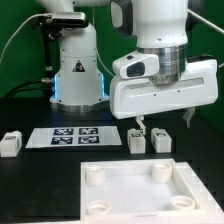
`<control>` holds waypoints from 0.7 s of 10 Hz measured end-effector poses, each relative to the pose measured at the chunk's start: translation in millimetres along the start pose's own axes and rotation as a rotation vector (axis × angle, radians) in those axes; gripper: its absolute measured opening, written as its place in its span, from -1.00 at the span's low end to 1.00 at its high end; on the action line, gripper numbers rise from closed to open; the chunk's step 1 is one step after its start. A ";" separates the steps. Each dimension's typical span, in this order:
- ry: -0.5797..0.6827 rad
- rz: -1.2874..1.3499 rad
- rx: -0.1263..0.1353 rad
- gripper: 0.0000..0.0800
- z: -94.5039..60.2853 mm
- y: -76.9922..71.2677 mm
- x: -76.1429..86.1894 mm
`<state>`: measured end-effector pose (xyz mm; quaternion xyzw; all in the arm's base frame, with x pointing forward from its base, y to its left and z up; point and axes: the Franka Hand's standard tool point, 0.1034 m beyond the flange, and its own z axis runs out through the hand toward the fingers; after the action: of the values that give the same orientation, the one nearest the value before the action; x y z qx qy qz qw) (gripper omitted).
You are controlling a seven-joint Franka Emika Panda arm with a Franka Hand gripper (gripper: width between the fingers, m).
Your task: Assemble one leg
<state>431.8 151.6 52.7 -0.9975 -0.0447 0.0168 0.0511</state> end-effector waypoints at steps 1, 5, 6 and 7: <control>-0.057 0.016 -0.007 0.62 5.3 -4.8 -11.3; -0.492 0.014 -0.031 0.62 4.0 -21.4 -29.8; -0.579 0.006 -0.027 0.62 6.0 -20.9 -30.3; -0.663 0.001 -0.021 0.62 10.0 -17.9 -32.5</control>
Offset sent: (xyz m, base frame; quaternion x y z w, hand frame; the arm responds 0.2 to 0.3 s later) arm -0.0093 0.0230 0.0027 -0.0020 -0.1868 0.0309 0.9819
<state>397.5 167.3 45.6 -0.9384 -0.0588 0.3398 0.0234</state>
